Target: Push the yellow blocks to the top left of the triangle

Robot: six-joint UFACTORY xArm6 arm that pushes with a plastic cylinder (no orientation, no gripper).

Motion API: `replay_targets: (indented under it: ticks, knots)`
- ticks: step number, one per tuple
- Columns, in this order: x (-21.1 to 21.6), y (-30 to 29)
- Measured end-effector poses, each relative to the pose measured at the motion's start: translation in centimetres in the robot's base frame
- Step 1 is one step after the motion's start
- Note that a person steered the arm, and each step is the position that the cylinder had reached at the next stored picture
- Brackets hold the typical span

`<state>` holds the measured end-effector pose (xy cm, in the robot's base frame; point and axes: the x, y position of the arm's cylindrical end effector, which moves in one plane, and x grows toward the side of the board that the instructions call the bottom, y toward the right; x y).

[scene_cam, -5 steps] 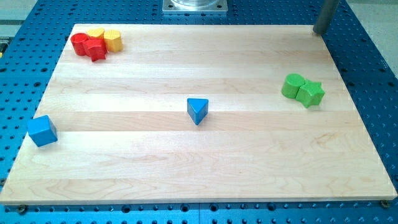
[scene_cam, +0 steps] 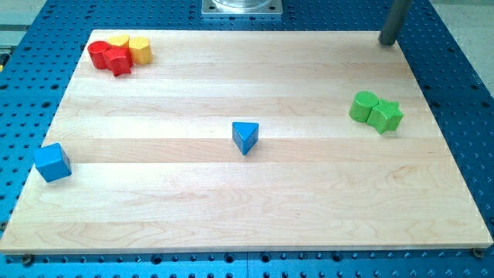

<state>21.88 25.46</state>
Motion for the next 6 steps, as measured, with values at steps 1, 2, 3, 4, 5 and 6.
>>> replay_targets:
  ticks: [1,2,3,4,5,6]
  knots:
    - [-2.7,-8.4]
    - [-2.7,-16.6]
    - [-2.5,-26.1]
    - [-2.8,-38.8]
    - [-2.6,-48.0]
    - [-1.7,-54.4]
